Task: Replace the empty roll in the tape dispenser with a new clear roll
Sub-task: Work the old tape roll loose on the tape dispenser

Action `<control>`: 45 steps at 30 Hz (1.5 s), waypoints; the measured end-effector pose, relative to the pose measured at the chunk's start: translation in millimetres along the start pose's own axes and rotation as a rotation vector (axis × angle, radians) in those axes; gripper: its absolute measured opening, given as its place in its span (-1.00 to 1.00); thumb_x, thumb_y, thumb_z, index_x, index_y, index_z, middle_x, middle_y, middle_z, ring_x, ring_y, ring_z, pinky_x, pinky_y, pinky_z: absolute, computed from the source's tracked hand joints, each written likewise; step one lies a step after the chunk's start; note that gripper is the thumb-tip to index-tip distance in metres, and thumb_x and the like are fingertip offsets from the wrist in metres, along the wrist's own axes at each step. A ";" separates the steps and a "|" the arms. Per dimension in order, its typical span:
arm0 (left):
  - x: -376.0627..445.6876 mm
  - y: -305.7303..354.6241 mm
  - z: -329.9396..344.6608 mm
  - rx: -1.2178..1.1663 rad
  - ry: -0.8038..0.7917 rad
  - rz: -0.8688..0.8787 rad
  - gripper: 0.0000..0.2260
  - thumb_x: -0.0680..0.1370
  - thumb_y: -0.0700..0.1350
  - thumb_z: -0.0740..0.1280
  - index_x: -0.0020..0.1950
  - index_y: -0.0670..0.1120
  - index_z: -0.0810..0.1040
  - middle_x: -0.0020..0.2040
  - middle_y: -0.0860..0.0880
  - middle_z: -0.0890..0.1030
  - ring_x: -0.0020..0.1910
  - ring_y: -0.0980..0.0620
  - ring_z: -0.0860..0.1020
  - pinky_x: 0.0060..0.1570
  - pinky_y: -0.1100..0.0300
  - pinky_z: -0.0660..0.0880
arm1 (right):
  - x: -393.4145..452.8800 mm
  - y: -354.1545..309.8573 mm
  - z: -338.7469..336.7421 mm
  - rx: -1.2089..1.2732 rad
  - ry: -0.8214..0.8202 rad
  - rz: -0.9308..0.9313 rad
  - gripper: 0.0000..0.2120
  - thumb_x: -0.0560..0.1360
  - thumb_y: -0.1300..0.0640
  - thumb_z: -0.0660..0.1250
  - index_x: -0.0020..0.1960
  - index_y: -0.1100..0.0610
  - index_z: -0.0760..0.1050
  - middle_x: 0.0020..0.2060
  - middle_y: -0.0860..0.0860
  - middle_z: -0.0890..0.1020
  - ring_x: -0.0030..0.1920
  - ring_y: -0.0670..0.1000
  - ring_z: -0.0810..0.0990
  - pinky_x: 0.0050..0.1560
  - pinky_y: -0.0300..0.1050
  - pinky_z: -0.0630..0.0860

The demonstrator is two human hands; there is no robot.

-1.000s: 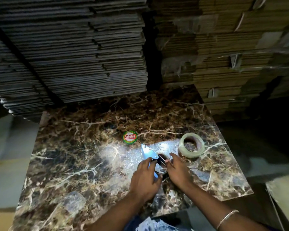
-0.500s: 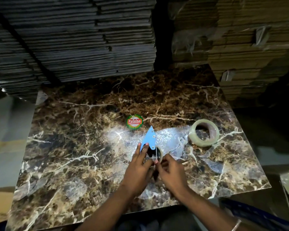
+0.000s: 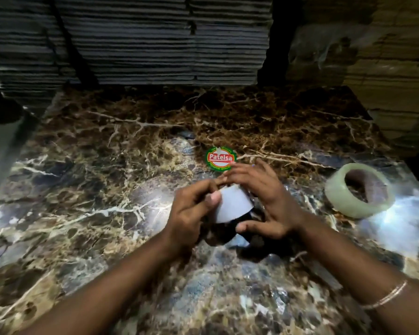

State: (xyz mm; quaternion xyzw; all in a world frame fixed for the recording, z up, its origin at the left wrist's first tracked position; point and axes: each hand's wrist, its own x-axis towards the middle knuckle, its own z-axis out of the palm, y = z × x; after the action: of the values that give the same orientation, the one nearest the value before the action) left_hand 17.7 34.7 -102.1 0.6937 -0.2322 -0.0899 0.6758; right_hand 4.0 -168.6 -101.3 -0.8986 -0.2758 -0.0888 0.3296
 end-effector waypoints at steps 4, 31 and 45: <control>17.3 -15.5 -11.6 -0.168 0.079 -0.037 -0.76 0.51 -0.17 0.21 -0.36 -0.04 0.45 -0.41 0.11 0.44 -0.40 0.14 0.36 -0.40 0.21 0.27 | 11.1 8.5 8.3 0.045 0.065 -0.032 -0.31 0.45 -0.27 0.30 0.40 0.15 0.37 0.17 -0.09 0.53 0.15 -0.20 0.51 0.22 0.03 0.48; 1.1 -28.0 -27.6 -0.206 0.041 -0.065 -0.87 0.38 -0.07 0.41 -0.12 -0.09 0.61 -0.25 -0.08 0.64 -0.28 -0.09 0.61 -0.24 0.08 0.52 | -1.6 18.2 34.5 -0.199 0.345 -0.071 -0.42 0.48 -0.07 0.31 0.42 0.17 0.42 0.11 0.12 0.51 0.07 0.03 0.57 0.13 -0.12 0.53; -7.9 -17.0 -19.8 -0.102 0.009 0.075 -0.83 0.34 -0.20 0.44 -0.21 -0.31 0.59 -0.25 -0.16 0.63 -0.25 -0.06 0.60 -0.28 0.19 0.59 | -4.8 11.1 31.1 -0.202 0.420 -0.042 -0.46 0.36 -0.03 0.16 0.29 0.08 0.54 0.14 -0.02 0.69 0.10 -0.06 0.65 0.05 -0.20 0.57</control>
State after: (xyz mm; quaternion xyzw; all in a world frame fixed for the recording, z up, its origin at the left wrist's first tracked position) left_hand 22.8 55.6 -118.9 0.6497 -0.2502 -0.0732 0.7141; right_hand 5.5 -157.8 -132.8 -0.8829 -0.2096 -0.3077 0.2862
